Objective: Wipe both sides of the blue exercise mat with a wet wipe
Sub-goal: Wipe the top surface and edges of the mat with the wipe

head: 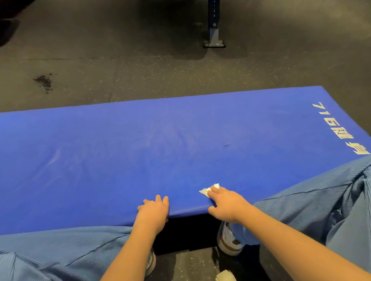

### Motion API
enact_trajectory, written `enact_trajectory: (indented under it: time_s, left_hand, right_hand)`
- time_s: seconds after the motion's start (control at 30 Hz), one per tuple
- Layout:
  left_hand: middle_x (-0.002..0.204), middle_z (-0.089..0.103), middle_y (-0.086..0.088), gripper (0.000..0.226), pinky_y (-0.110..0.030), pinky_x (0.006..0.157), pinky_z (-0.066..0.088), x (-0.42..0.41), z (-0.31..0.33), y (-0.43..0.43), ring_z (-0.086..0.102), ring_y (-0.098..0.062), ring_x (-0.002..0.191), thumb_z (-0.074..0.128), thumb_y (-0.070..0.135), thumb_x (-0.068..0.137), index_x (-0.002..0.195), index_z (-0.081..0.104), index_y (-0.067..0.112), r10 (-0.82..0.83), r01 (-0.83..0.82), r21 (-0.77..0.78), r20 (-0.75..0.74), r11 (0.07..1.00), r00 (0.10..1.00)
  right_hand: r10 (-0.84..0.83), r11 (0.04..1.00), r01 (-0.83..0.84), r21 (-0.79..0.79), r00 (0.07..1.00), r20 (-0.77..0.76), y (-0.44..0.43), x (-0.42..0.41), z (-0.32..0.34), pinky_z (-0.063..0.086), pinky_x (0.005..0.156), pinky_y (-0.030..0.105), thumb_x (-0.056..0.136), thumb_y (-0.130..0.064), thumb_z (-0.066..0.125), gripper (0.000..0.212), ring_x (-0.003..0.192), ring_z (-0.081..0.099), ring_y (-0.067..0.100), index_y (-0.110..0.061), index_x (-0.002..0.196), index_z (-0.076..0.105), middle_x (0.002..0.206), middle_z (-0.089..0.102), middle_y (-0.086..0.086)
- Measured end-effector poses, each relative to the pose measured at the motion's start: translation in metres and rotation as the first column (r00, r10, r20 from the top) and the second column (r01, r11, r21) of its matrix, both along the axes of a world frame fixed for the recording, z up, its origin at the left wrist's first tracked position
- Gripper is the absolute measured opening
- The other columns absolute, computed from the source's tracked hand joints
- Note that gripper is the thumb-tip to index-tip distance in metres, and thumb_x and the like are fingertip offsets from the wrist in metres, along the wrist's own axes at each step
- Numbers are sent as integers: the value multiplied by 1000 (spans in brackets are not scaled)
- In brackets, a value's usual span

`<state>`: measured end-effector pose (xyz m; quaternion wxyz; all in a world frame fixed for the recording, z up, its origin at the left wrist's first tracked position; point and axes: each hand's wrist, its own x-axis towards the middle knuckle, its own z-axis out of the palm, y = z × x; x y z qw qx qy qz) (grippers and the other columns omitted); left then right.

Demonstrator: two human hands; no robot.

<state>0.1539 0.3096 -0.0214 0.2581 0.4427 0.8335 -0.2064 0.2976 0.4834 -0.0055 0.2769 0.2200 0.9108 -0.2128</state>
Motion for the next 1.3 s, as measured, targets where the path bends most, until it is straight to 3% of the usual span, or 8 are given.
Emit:
enact_trajectory:
  time_s: [0.17, 0.4, 0.53, 0.7, 0.83, 0.97, 1.13, 1.3]
  left_hand:
    - [124, 49, -6, 54, -36, 78, 42, -19, 8, 10, 52, -30, 110, 46, 59, 92, 127, 50, 18, 50, -55, 46, 106, 997, 993]
    - [159, 13, 2, 58, -53, 110, 23, -23, -16, 4, 13, -20, 145, 32, 54, 100, 149, 26, 24, 233, -251, 103, 163, 962, 959]
    - [155, 22, 4, 57, -50, 105, 32, -31, -17, 12, 21, -21, 141, 39, 54, 98, 145, 32, 25, 260, -287, 113, 206, 951, 943]
    - [140, 36, 3, 51, -46, 95, 38, -34, -19, 19, 31, -22, 131, 42, 56, 95, 136, 42, 25, 291, -314, 111, 188, 943, 938]
    - [147, 32, 1, 47, -51, 112, 20, -33, -26, 19, 22, -22, 140, 36, 48, 100, 140, 39, 24, 320, -346, 194, 152, 918, 935]
    - [162, 7, 6, 56, -53, 117, 8, -32, -33, 15, 0, -23, 149, 31, 50, 101, 152, 21, 26, 367, -407, 158, 232, 900, 901]
    - [155, 23, 6, 48, -50, 112, 18, -34, -33, 17, 14, -23, 144, 34, 48, 100, 142, 36, 27, 377, -419, 213, 214, 882, 901]
    - [147, 32, 6, 44, -49, 108, 22, -32, -36, 19, 20, -23, 140, 33, 46, 101, 139, 38, 26, 389, -426, 231, 188, 875, 902]
  right_hand:
    - [-22, 994, 20, 106, 1000, 20, 11, -2, -17, 16, 114, 41, 98, -46, 30, 51, 139, 24, 20, -15, 139, 34, 152, 27, 3]
    - [148, 988, -151, -22, 983, -109, -30, -6, -16, 24, 110, 36, 84, -66, 13, 81, 139, 25, 26, -16, 145, 32, 152, 26, 5]
    - [27, 997, -22, 75, 998, -58, -5, -13, -24, 29, 100, 36, 100, -45, 29, 51, 123, 39, 30, -11, 137, 36, 154, 22, 7]
    - [64, 997, -71, -30, 981, -183, -32, -13, -29, 18, 114, 35, 91, -62, 27, 73, 143, 16, 24, -11, 143, 31, 155, 19, 7]
    - [125, 992, -127, 0, 978, -166, -11, -14, -35, 24, 107, 35, 73, -64, 0, 89, 140, 23, 20, -18, 138, 38, 152, 28, 0]
    - [-91, 989, 95, 116, 995, -35, 6, -24, -47, 15, 114, 38, 87, -64, 12, 80, 144, 12, 20, -11, 142, 32, 154, 22, 6]
    - [109, 993, -116, -25, 976, -187, -19, -17, -33, 24, 107, 34, 96, -53, 29, 58, 136, 28, 26, -10, 133, 41, 149, 31, 5]
    - [-158, 966, 158, 207, 987, -17, 21, -45, -57, 16, 112, 37, 96, -56, 23, 68, 138, 24, 25, -5, 140, 34, 150, 26, 12]
